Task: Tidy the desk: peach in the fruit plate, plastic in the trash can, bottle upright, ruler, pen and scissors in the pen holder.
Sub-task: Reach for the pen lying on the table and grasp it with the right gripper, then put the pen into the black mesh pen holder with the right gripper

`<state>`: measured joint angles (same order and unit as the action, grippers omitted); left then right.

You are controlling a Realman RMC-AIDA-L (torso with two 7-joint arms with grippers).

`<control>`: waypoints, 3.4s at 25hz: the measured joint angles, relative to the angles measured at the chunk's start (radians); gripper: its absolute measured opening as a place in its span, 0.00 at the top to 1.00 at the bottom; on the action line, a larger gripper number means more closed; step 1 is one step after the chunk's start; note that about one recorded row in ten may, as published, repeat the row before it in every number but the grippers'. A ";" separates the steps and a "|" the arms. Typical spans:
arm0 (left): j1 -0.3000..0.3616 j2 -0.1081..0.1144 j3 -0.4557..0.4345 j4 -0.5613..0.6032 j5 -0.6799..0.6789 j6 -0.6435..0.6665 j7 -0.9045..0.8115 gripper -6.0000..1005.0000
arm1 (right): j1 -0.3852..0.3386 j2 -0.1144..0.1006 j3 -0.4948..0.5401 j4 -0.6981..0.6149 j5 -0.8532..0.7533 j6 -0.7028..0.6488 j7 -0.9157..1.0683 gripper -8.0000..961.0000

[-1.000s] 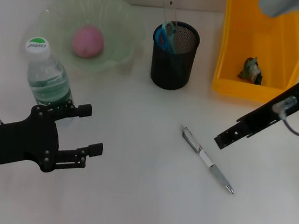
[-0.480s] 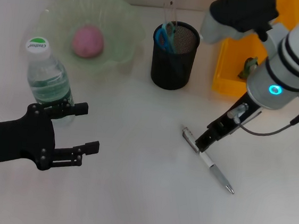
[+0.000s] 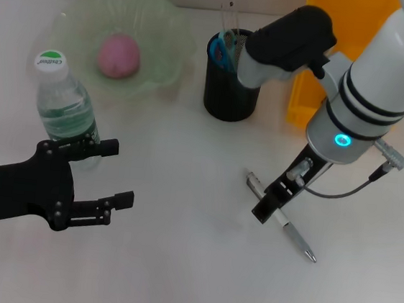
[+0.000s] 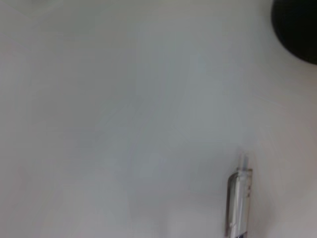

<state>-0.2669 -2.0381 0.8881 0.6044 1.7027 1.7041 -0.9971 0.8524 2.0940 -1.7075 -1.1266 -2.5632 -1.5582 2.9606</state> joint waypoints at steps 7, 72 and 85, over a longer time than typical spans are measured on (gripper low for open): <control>0.004 -0.001 -0.001 0.000 -0.001 0.000 0.000 0.17 | -0.015 0.000 -0.023 0.015 0.002 0.006 0.001 0.15; -0.008 -0.006 0.038 0.001 0.025 0.038 0.008 0.17 | 0.013 0.000 -0.045 0.131 0.015 0.047 -0.001 0.85; -0.006 -0.005 0.038 0.003 0.022 0.042 0.009 0.17 | -0.003 0.000 -0.049 0.060 0.009 0.034 -0.003 0.86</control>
<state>-0.2730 -2.0431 0.9265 0.6076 1.7243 1.7461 -0.9884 0.8493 2.0940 -1.7569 -1.0663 -2.5541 -1.5241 2.9579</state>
